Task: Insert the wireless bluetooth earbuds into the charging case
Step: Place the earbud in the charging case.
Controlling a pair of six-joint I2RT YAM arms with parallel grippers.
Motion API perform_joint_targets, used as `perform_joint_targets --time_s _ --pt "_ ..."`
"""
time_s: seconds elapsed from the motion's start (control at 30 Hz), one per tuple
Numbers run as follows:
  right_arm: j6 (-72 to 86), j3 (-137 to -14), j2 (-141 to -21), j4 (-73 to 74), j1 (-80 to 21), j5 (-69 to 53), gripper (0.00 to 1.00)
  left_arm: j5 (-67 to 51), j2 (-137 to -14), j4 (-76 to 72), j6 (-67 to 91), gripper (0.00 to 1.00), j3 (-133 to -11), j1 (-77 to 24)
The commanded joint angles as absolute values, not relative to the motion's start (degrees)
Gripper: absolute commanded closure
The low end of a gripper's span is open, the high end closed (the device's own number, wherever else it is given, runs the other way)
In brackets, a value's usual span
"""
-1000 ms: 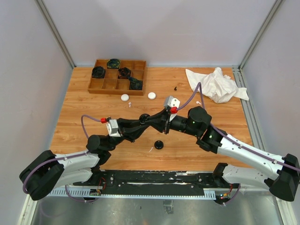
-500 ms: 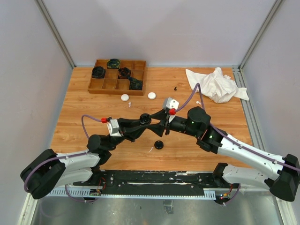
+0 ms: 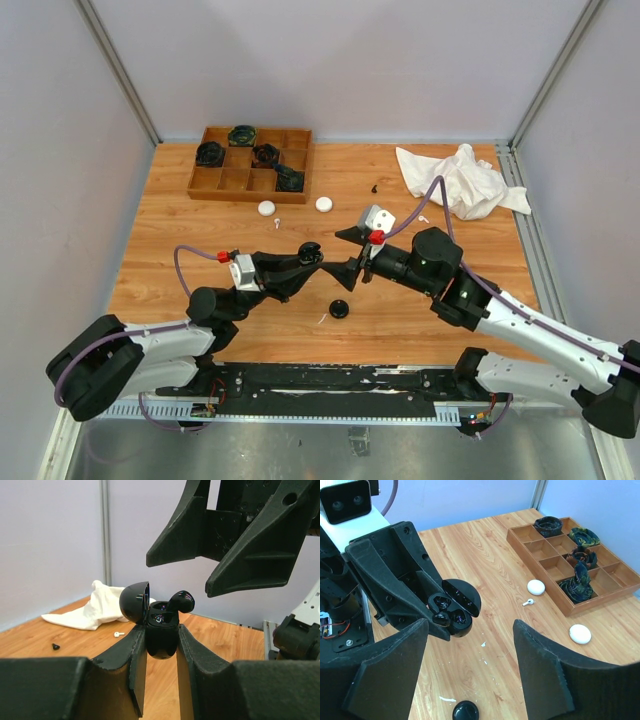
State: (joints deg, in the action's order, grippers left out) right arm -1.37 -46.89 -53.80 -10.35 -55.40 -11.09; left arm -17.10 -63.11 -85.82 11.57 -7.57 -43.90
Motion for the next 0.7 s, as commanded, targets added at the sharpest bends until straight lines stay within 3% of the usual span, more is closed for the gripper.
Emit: perform_joint_targets --time_s 0.0,0.67 --pt "-1.7 -49.8 -54.8 -10.8 -56.7 -11.6 0.29 -16.3 -63.3 -88.7 9.8 1.0 -7.6 -43.6" --pt "-2.7 -49.5 -55.9 -8.2 -56.7 -2.5 0.25 -17.0 -62.7 -88.0 10.0 1.0 -8.0 -43.6"
